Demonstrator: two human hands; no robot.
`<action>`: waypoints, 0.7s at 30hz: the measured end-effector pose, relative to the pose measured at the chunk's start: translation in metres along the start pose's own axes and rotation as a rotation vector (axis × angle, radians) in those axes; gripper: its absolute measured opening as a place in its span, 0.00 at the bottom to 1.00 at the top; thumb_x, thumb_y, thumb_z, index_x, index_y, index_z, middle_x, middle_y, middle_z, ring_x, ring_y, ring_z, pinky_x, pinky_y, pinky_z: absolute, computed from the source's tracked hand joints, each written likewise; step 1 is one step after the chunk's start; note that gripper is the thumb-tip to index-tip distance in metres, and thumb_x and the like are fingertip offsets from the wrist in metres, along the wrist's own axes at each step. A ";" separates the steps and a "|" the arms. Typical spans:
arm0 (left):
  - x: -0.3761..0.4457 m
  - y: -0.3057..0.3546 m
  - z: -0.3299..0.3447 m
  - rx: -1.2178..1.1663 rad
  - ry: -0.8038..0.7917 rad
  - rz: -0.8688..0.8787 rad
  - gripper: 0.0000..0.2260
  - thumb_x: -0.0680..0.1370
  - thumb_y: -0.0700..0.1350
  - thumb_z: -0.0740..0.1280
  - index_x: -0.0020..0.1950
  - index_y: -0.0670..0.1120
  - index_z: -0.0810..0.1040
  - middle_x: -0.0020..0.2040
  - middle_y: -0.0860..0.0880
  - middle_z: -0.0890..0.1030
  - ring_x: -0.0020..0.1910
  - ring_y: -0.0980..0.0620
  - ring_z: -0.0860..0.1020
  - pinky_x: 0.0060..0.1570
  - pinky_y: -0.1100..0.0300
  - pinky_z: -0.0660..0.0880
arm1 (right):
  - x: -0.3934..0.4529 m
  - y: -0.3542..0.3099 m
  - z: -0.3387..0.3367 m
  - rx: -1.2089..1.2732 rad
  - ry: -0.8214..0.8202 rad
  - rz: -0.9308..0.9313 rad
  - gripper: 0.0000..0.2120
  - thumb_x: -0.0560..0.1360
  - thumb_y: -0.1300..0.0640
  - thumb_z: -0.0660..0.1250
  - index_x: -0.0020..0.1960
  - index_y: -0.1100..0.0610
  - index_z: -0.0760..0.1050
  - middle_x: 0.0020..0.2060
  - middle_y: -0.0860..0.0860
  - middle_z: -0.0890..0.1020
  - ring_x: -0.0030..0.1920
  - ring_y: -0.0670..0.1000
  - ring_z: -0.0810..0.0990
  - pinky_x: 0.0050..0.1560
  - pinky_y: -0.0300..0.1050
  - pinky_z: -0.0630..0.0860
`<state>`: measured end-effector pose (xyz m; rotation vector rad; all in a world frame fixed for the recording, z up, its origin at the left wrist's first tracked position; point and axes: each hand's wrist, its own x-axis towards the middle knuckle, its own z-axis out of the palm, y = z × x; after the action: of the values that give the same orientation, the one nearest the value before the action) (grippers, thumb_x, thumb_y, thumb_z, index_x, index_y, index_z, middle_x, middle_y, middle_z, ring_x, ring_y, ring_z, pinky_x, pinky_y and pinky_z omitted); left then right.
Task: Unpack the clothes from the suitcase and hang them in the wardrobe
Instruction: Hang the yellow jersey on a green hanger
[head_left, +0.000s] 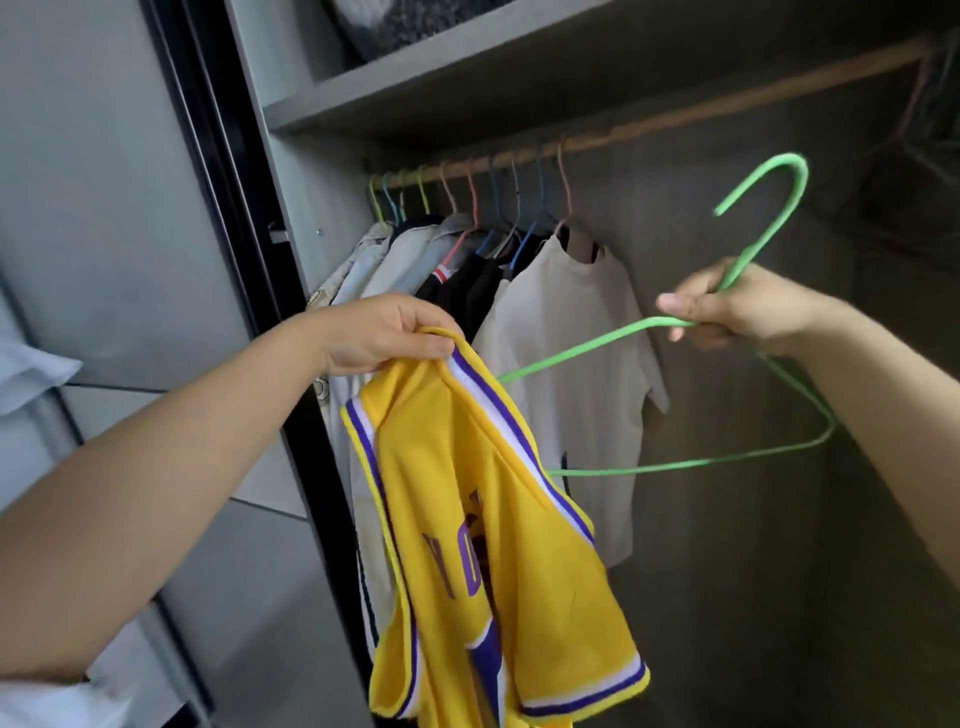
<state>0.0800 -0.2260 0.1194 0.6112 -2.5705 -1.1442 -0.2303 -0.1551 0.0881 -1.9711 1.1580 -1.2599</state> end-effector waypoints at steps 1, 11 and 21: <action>-0.001 0.003 0.005 0.035 -0.026 0.013 0.17 0.57 0.65 0.74 0.36 0.55 0.84 0.34 0.59 0.81 0.35 0.64 0.79 0.37 0.72 0.74 | 0.003 -0.001 0.008 0.005 -0.005 -0.003 0.28 0.48 0.32 0.75 0.24 0.58 0.78 0.13 0.47 0.63 0.16 0.41 0.58 0.19 0.28 0.58; -0.023 0.006 -0.001 0.038 -0.028 0.066 0.13 0.62 0.64 0.72 0.38 0.57 0.84 0.36 0.61 0.81 0.38 0.64 0.78 0.42 0.72 0.74 | 0.008 -0.002 0.012 -0.019 0.073 0.019 0.28 0.51 0.32 0.74 0.24 0.58 0.76 0.15 0.47 0.64 0.17 0.41 0.60 0.21 0.31 0.59; 0.016 0.019 0.029 0.487 0.167 0.026 0.07 0.76 0.39 0.66 0.48 0.50 0.73 0.40 0.60 0.75 0.40 0.66 0.74 0.41 0.76 0.69 | 0.015 0.008 0.076 0.226 0.215 0.139 0.16 0.77 0.64 0.59 0.31 0.57 0.70 0.20 0.47 0.62 0.17 0.41 0.57 0.19 0.29 0.54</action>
<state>0.0490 -0.2038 0.1154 0.7337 -2.7017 -0.4268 -0.1616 -0.1734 0.0561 -1.5960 1.1734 -1.4850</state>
